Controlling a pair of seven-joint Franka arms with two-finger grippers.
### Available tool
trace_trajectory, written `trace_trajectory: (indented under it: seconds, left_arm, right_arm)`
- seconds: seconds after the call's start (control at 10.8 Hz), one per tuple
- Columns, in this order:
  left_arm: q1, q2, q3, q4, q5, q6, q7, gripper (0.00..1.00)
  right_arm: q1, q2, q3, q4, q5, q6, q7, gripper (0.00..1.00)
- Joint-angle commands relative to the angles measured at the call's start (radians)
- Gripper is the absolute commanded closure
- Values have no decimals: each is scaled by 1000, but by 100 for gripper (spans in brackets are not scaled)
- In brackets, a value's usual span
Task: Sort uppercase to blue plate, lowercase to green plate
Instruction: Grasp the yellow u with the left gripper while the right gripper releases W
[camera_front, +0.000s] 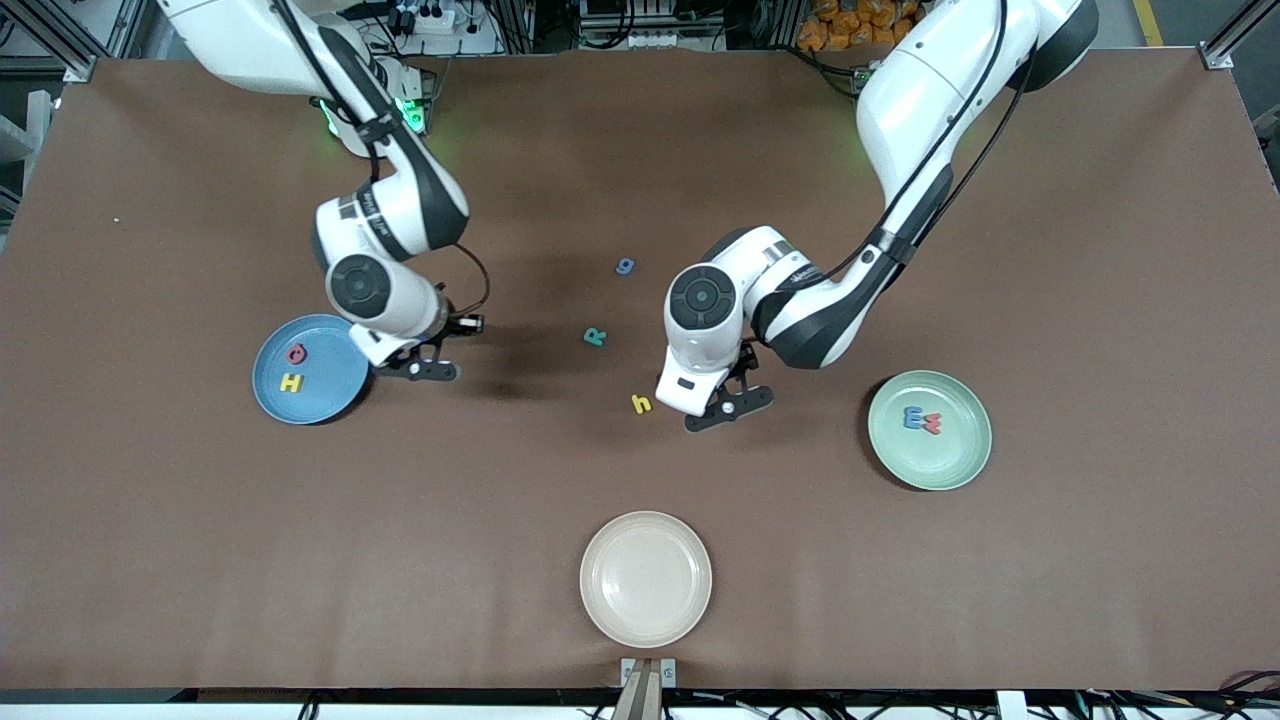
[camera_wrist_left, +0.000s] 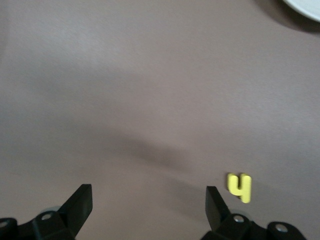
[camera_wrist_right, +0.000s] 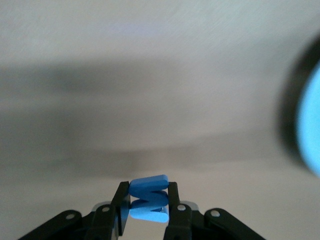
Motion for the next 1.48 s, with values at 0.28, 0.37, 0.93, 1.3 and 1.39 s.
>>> trace_trajectory:
  seconds: [0.28, 0.37, 0.93, 1.3, 1.39]
  left_arm:
    - [-68, 82, 24, 71, -18, 98, -67, 8]
    - [-72, 91, 24, 71, -18, 124, -65, 10]
    - [-146, 147, 102, 120, -18, 189, -41, 21]
    - [-155, 171, 102, 138, -18, 225, -38, 24]
    - [-155, 182, 102, 149, -18, 225, -38, 25]
  right_arm:
    - [-1, -8, -219, 26, -22, -19, -411, 78]
    - [-1, -8, -266, 26, -31, -22, -476, 78]
    - [-42, 21, -328, -73, -30, 111, -591, 74]
    - [-47, 38, -328, -118, -24, 164, -631, 66]
    - [-49, 38, -328, -125, -24, 162, -631, 63]
